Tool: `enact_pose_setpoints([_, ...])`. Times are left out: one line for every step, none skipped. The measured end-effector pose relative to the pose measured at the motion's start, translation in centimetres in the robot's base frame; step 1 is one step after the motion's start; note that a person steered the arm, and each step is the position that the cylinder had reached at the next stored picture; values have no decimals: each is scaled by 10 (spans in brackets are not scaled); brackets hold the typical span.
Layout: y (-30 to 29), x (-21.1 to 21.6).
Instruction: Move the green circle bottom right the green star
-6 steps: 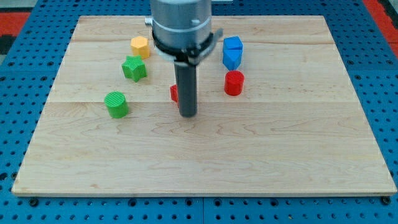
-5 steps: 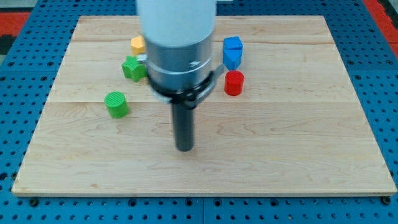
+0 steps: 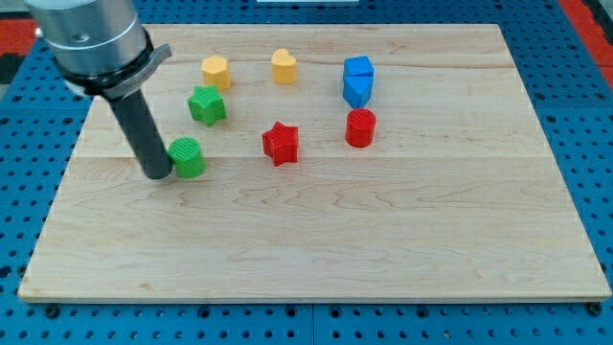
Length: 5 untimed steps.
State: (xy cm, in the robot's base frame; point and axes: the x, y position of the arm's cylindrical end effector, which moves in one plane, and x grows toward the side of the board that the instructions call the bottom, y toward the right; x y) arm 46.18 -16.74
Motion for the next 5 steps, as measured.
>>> enact_pose_setpoints([26,0])
enact_pose_setpoints([32,5])
enact_pose_setpoints([50,9])
enact_pose_setpoints([51,-6])
enact_pose_setpoints([49,-19])
